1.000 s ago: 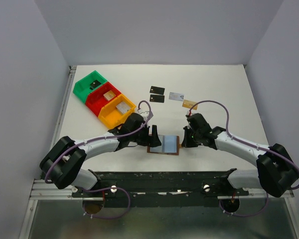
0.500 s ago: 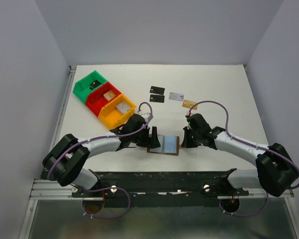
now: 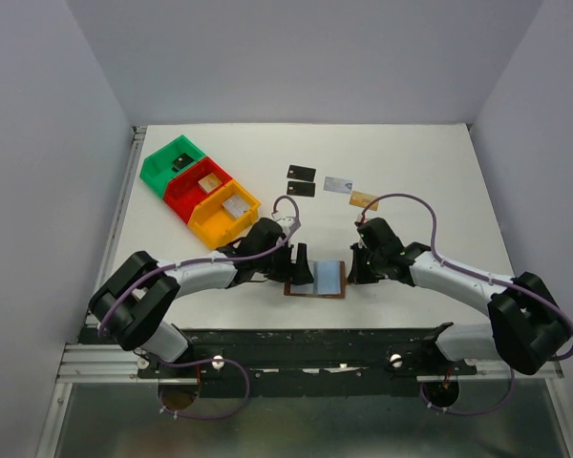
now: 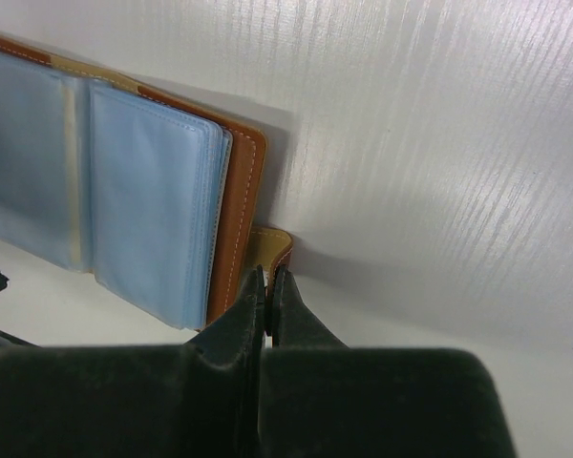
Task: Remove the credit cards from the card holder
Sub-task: Remove the credit card from the card holder.
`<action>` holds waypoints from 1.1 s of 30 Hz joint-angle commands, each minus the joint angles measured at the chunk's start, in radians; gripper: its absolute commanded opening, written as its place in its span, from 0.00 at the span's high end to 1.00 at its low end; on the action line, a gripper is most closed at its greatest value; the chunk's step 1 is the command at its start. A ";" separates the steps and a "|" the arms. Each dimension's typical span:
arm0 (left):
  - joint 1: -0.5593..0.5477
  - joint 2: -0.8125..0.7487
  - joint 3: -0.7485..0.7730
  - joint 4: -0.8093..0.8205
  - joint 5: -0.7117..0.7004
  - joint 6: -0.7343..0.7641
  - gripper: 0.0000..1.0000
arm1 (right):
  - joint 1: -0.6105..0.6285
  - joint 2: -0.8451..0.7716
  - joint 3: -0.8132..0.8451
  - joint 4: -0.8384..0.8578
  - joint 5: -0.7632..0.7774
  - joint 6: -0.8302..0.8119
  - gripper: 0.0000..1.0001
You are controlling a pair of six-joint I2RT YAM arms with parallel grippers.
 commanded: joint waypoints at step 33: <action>-0.090 -0.103 0.065 -0.128 -0.178 0.063 0.16 | 0.003 -0.007 0.015 -0.057 0.027 0.006 0.90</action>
